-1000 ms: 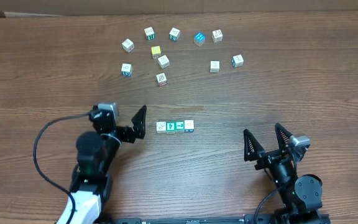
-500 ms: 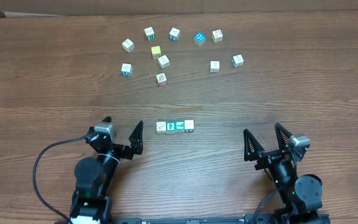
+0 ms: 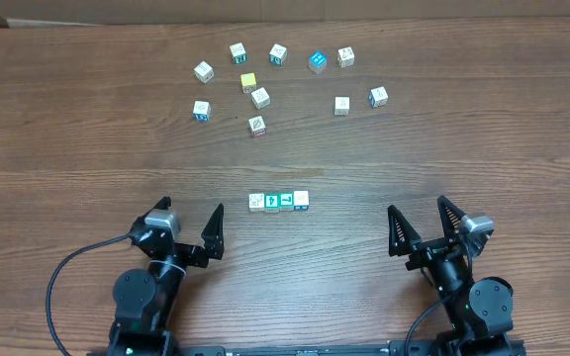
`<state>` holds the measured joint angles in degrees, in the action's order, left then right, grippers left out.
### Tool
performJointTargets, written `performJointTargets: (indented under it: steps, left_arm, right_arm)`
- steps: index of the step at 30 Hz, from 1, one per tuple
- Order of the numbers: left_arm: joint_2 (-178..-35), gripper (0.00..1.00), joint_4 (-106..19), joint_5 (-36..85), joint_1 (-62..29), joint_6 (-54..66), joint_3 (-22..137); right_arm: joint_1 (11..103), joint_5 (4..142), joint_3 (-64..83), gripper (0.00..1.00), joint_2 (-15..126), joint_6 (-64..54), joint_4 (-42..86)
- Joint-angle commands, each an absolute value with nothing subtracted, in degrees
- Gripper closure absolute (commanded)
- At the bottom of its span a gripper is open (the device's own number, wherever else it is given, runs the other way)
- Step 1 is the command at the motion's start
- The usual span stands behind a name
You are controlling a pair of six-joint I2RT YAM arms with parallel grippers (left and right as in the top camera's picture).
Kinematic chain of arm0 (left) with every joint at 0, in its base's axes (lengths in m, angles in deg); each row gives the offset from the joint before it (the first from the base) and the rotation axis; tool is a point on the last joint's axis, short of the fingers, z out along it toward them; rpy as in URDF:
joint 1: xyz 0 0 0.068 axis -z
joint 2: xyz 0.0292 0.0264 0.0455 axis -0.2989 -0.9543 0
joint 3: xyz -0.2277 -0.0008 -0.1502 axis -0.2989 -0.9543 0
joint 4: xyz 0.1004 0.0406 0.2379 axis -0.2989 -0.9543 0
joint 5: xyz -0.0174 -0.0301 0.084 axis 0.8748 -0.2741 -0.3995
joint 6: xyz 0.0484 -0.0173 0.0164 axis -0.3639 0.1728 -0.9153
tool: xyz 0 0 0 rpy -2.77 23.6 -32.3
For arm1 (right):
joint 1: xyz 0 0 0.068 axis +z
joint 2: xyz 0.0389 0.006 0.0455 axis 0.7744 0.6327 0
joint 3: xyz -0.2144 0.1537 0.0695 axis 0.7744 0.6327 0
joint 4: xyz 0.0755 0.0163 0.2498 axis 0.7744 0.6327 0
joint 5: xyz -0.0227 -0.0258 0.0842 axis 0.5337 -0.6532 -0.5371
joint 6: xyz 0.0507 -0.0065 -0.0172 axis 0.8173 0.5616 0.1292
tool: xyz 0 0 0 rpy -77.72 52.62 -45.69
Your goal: Form a circle
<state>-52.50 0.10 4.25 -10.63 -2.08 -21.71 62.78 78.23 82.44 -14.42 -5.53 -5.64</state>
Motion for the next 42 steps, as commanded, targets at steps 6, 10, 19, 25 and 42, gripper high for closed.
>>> performJointTargets:
  steps: [6, 10, 19, 25, 42]
  left_arm:
    - [-39.9, 0.0, -13.3, 2.6, -10.7, -6.4, -21.9]
    - [-35.2, 0.0, -13.7, 2.1, -10.7, -7.8, -21.9]
    - [-34.8, 0.0, -14.1, -2.2, -13.0, -10.1, -21.9]
    - [-34.8, 0.0, -14.1, -2.2, -14.9, -10.6, -21.9]
    - [-34.9, 0.0, -14.0, -2.1, -14.8, -11.6, -21.9]
  right_arm:
    - [62.6, 78.5, 83.0, 0.0, -15.1, -5.9, -6.0]
    - [62.6, 78.5, 83.0, 0.0, -15.1, -5.9, -6.0]
    - [62.6, 78.5, 83.0, 0.0, -15.1, -5.9, -6.0]
    - [62.6, 78.5, 83.0, 0.0, -15.1, -5.9, -6.0]
    - [62.6, 78.5, 83.0, 0.0, -15.1, -5.9, -6.0]
